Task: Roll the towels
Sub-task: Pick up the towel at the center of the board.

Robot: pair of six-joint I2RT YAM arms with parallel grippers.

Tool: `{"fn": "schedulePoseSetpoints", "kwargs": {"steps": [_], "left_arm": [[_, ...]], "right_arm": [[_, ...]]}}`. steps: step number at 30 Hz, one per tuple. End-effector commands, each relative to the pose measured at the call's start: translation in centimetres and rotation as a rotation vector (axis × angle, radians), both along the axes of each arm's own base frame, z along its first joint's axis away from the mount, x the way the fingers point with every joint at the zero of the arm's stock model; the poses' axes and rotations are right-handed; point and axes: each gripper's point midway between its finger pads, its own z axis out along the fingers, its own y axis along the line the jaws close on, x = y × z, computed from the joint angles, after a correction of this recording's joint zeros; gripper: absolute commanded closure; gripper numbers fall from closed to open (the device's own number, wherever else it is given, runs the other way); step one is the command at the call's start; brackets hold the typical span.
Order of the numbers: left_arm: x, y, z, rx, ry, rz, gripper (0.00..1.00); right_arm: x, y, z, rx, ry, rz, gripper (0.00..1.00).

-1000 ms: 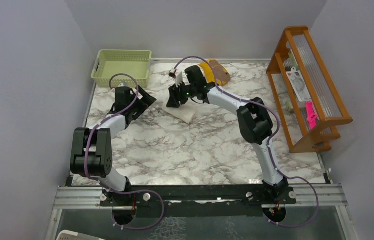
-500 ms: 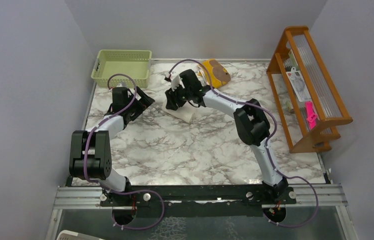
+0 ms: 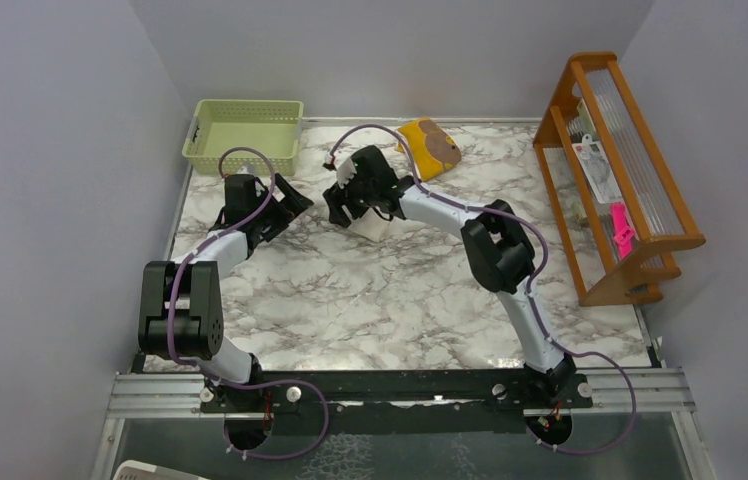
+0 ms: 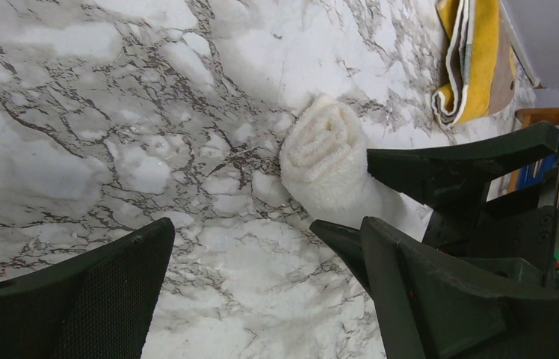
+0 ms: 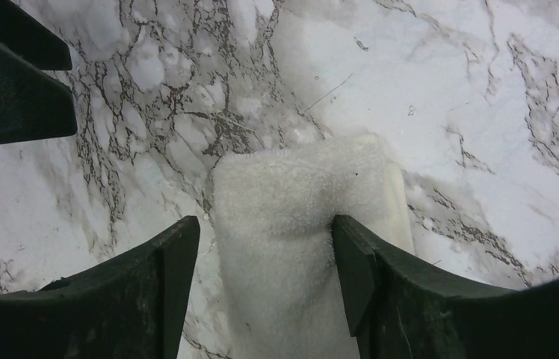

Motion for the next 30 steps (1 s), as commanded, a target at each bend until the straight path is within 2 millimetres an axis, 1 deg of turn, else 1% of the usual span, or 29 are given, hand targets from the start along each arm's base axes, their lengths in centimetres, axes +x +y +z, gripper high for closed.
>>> {"fn": "schedulePoseSetpoints", "kwargs": {"steps": [1, 3, 4, 5, 7, 9, 13, 20, 23, 24, 27, 30], "left_arm": [[-0.9, -0.5, 0.1, -0.014, 0.001, -0.052, 0.02], [-0.9, -0.6, 0.1, -0.012, 0.003, -0.06, 0.02], [-0.9, -0.6, 0.1, -0.012, 0.004, -0.064, 0.02], [-0.9, -0.7, 0.0, -0.012, 0.005, -0.069, 0.02], [-0.8, -0.7, 0.0, -0.012, 0.006, -0.074, 0.02], [-0.9, -0.8, -0.1, -0.014, 0.009, -0.078, 0.02], [-1.0, -0.9, -0.4, -0.019, 0.015, -0.086, 0.02], [-1.2, -1.1, -0.6, -0.019, 0.024, -0.1, 0.02], [-1.2, -1.1, -0.5, -0.021, 0.024, -0.103, 0.02], [-1.2, -1.1, -0.4, -0.023, 0.022, -0.104, 0.02], [-1.3, -1.3, -0.4, -0.032, 0.021, -0.109, 0.02], [-1.5, -1.4, -0.5, -0.04, 0.021, -0.111, 0.02]], "right_arm": [[0.1, -1.2, -2.5, -0.014, 0.048, -0.007, 0.31], [0.1, -1.6, -2.3, -0.016, 0.026, -0.007, 0.25], [0.2, -1.9, -2.1, -0.018, 0.007, -0.01, 0.15], [0.1, -2.2, -2.3, -0.024, -0.003, -0.012, 0.11], [0.0, -2.5, -1.6, -0.024, -0.042, -0.001, 0.1], [-0.1, -2.8, -1.5, -0.03, -0.067, 0.008, 0.01], [0.0, -3.4, -2.3, -0.066, -0.09, 0.017, 0.0], [0.7, -5.4, -5.7, -0.181, -0.081, -0.053, 0.0], [1.1, -6.1, -6.7, -0.214, -0.065, -0.101, 0.05], [1.1, -6.3, -7.0, -0.222, -0.056, -0.116, 0.08], [0.9, -6.2, -7.4, -0.212, -0.005, -0.14, 0.2], [0.1, -5.7, -7.5, -0.134, 0.128, -0.139, 0.36]]}}
